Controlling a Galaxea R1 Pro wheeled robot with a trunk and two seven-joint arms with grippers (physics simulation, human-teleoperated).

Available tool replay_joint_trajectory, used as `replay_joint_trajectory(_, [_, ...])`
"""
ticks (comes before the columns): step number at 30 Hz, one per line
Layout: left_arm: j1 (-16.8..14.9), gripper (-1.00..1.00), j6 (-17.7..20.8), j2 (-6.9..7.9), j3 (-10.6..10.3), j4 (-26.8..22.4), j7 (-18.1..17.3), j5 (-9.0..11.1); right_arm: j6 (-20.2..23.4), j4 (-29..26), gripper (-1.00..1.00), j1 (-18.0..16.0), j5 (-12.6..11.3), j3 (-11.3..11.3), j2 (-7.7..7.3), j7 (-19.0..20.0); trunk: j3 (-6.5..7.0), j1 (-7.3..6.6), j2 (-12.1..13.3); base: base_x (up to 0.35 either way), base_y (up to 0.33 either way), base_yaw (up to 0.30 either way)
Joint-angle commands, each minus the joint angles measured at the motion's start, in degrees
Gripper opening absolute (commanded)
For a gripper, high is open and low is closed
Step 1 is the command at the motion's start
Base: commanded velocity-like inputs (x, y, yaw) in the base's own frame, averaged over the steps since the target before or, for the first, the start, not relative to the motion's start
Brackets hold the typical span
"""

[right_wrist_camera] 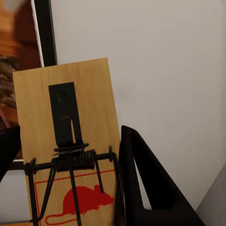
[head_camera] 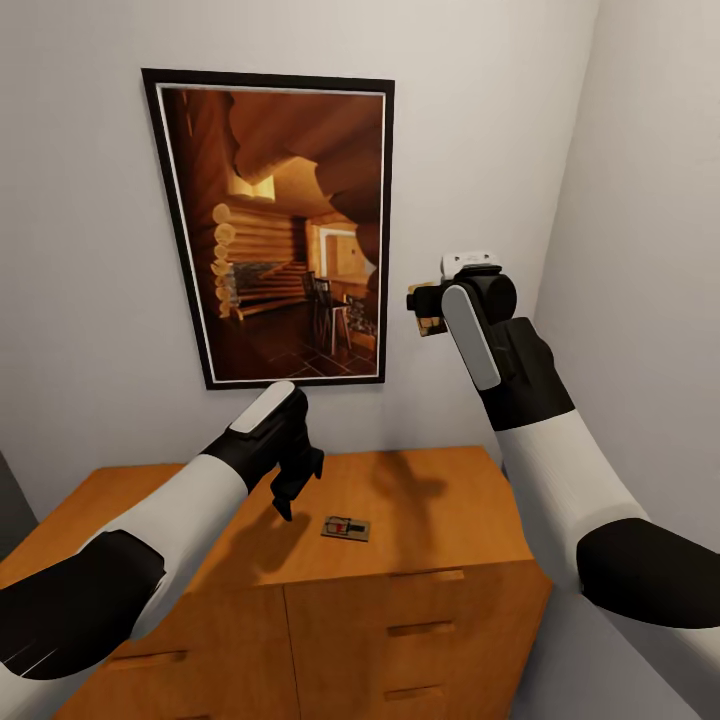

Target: Take the four mousetraps from the cabinet in the bathroom and place them on the bathroom floor. Make sure all four end up on the same floor surface, and ensure that at least two of them are either under or directly next to the same bathroom sink.

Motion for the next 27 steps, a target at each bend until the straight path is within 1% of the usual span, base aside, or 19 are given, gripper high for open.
replay_joint_trajectory(1, [-0.1,1.0,0.5,0.04,-0.3,0.0,0.1,0.2,0.1,0.0,-1.0,-0.1,-0.7,0.1,-0.01,-0.7,-0.09,0.01,-0.1,0.0,0.0,0.0])
replay_joint_trajectory(11, [-0.1,1.0,0.6,-0.03,-0.3,0.4,-3.6,0.5,0.1,0.0,-1.0,-0.1,-0.7,0.1,-0.08,-0.7,-0.09,0.01,-0.1,0.013,0.0,0.0])
replay_joint_trajectory(27, [-0.1,1.0,0.4,0.0,-0.3,0.4,-3.7,0.5,0.1,0.0,-1.0,-0.1,-0.7,0.1,-0.08,-0.7,-0.09,0.01,-0.1,0.046,0.0,0.0])
